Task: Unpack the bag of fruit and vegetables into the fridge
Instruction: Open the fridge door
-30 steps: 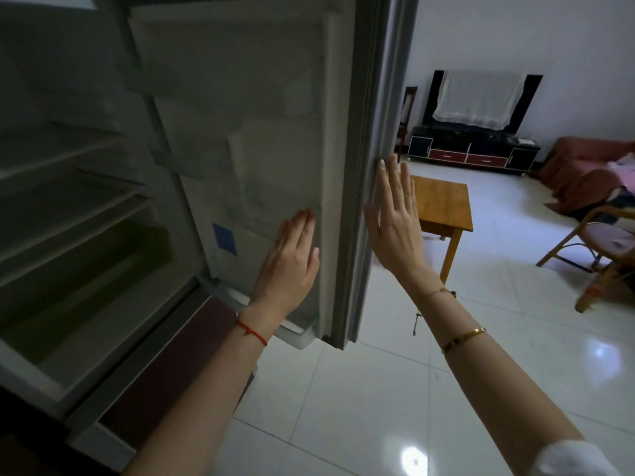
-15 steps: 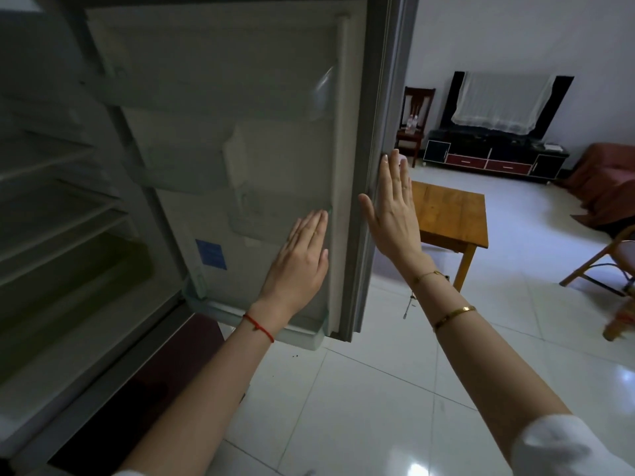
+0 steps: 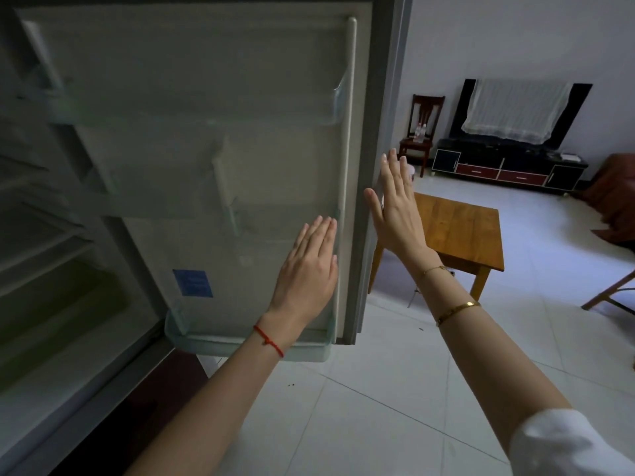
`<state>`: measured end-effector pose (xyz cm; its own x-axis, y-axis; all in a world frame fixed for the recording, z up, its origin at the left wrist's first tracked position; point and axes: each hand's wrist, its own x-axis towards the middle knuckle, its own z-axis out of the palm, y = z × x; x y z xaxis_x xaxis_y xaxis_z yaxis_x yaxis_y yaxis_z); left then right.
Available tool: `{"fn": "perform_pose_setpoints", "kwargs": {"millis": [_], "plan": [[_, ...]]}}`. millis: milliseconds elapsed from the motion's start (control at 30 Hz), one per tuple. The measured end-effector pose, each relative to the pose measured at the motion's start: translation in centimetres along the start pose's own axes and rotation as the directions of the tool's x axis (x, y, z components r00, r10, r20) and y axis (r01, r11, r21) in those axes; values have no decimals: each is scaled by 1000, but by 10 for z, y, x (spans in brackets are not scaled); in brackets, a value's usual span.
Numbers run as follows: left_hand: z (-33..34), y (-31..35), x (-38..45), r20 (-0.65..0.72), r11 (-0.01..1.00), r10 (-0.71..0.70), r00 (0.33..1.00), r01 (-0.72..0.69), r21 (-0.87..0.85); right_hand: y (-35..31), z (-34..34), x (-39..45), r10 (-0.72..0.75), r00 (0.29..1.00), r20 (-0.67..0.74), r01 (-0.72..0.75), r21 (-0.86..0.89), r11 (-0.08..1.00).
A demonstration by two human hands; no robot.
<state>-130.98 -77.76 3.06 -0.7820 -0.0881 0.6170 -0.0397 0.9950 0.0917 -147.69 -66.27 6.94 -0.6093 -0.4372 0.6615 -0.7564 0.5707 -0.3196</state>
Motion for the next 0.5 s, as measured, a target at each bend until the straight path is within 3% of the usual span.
{"fn": "perform_pose_setpoints", "kwargs": {"millis": [500], "plan": [[46, -4, 68, 23, 996, -83, 996, 82, 36, 57, 46, 81, -87, 992, 88, 74, 145, 987]]}}
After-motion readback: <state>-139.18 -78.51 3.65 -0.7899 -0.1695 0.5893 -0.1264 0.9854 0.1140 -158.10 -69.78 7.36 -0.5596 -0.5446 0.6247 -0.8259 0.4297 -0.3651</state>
